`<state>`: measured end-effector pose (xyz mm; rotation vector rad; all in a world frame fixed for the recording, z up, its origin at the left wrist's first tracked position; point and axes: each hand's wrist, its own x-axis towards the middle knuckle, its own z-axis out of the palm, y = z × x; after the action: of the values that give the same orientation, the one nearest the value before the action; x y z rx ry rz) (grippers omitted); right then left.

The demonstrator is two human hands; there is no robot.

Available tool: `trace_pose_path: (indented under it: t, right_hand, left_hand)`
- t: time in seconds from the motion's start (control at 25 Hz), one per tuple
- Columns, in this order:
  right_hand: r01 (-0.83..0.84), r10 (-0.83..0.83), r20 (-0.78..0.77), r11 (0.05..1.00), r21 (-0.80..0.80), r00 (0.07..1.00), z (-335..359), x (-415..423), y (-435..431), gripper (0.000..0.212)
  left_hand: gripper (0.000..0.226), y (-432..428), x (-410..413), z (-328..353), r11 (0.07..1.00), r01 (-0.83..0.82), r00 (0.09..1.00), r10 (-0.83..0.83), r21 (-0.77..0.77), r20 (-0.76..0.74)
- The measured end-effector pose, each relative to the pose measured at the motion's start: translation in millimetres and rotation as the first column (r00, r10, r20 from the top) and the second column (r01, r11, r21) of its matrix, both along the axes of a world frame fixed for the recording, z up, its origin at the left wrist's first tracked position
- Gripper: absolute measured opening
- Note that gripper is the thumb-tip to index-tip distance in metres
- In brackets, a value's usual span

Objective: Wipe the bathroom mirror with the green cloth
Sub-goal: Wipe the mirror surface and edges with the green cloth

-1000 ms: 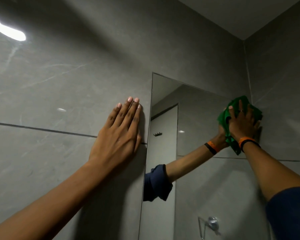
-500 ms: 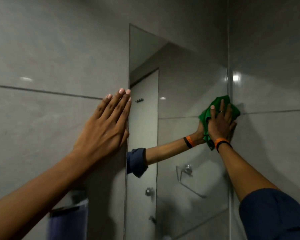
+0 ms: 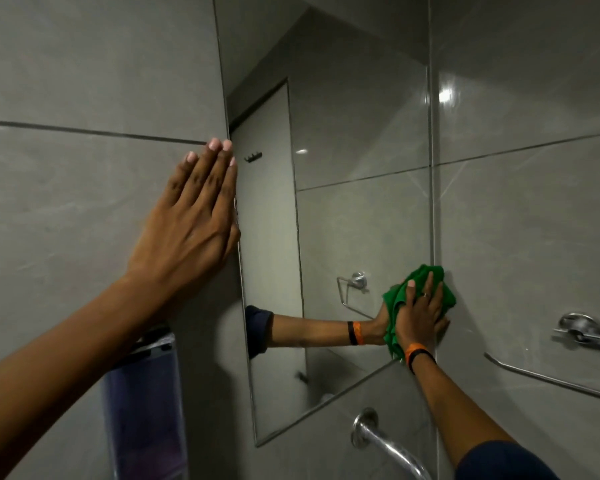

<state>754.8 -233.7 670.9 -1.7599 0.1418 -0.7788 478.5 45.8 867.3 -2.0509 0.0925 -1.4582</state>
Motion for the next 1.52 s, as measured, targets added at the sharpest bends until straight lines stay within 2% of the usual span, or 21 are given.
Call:
trace_pose_path:
  t: [0.44,0.6,0.76,1.04,1.24,1.52]
  right_hand:
    - [0.040,-0.015,-0.130,0.980,0.196,0.991,-43.7,-10.4,18.7,0.065]
    - [0.047,-0.016,-0.155,0.980,0.193,0.988,-52.2,-27.6,33.6,0.073]
    - [0.072,-0.071,-0.012,0.993,0.094,0.997,-67.0,-65.1,67.5,0.091]
    - [0.103,-0.067,0.260,0.987,-0.127,0.963,-81.8,-135.1,135.1,0.073]
    - [0.095,0.067,0.460,0.942,-0.321,0.885,-84.3,-175.3,170.1,0.075]
    - [0.090,0.252,0.586,0.866,-0.491,0.770,-48.9,-192.6,180.8,0.073]
  left_hand:
    - [0.071,3.0,3.3,-5.7,1.000,-0.011,1.000,0.012,-0.016,0.026]
    - [0.073,-0.2,-0.1,-7.1,0.999,0.006,1.000,-0.005,-0.038,0.018]
    - [0.072,0.5,-1.9,-6.9,1.000,0.011,1.000,-0.012,-0.023,-0.003]
    - [0.069,8.0,-12.7,-9.2,0.999,0.025,0.999,-0.026,-0.028,-0.034]
    - [0.071,15.5,-27.8,-11.2,0.999,0.013,0.999,-0.015,-0.052,-0.039]
    - [0.070,17.4,-38.1,-10.4,0.993,0.040,0.999,-0.039,-0.113,0.006]
